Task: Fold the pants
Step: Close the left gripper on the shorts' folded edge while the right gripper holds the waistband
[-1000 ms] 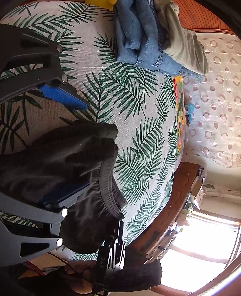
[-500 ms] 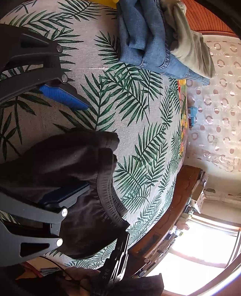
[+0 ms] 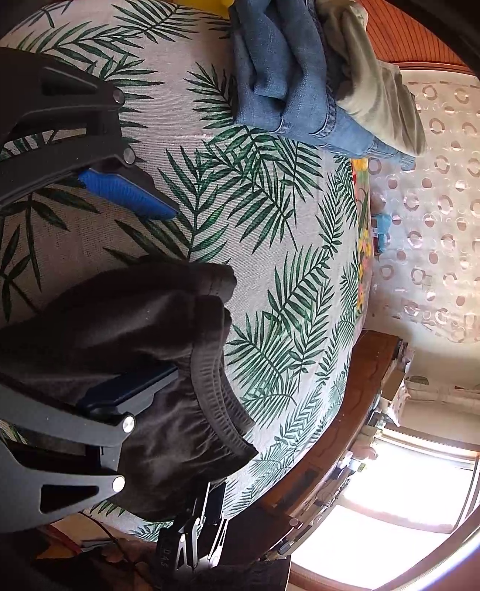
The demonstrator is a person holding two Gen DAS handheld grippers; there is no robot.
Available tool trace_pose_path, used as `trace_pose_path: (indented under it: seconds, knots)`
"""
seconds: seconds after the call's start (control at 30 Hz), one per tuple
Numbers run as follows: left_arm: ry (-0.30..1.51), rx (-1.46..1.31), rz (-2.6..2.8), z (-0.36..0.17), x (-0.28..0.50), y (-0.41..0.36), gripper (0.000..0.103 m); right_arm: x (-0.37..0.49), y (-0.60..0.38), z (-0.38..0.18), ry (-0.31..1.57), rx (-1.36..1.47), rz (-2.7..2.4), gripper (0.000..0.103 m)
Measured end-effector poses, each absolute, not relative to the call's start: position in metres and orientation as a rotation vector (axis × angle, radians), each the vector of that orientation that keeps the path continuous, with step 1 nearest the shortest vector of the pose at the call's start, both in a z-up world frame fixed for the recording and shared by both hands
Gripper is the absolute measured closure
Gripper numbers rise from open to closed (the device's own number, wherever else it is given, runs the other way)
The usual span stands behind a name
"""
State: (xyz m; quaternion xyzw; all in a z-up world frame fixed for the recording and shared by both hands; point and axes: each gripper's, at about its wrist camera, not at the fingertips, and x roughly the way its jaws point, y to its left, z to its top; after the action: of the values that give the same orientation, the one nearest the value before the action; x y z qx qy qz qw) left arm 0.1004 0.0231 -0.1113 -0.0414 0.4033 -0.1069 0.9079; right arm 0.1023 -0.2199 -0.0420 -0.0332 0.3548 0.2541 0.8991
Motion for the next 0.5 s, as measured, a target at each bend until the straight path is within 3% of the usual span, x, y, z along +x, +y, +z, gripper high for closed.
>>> trace_pose_path:
  seconds: [0.17,0.33,0.43,0.5]
  knots:
    - [0.832,-0.086,-0.221,-0.111,0.101,0.023,0.023,0.102,-0.207,-0.042,0.722,-0.083,0.549,0.05]
    - [0.833,-0.095,-0.22,-0.111,0.102,0.024,0.023,0.101,-0.194,-0.047,0.712,-0.114,0.572,0.076]
    - [0.833,-0.104,-0.23,-0.11,0.102,0.025,0.028,0.103,-0.191,-0.049,0.71,-0.112,0.58,0.082]
    - [0.832,-0.117,-0.251,-0.11,0.103,0.026,0.036,0.103,-0.193,-0.05,0.711,-0.102,0.588,0.086]
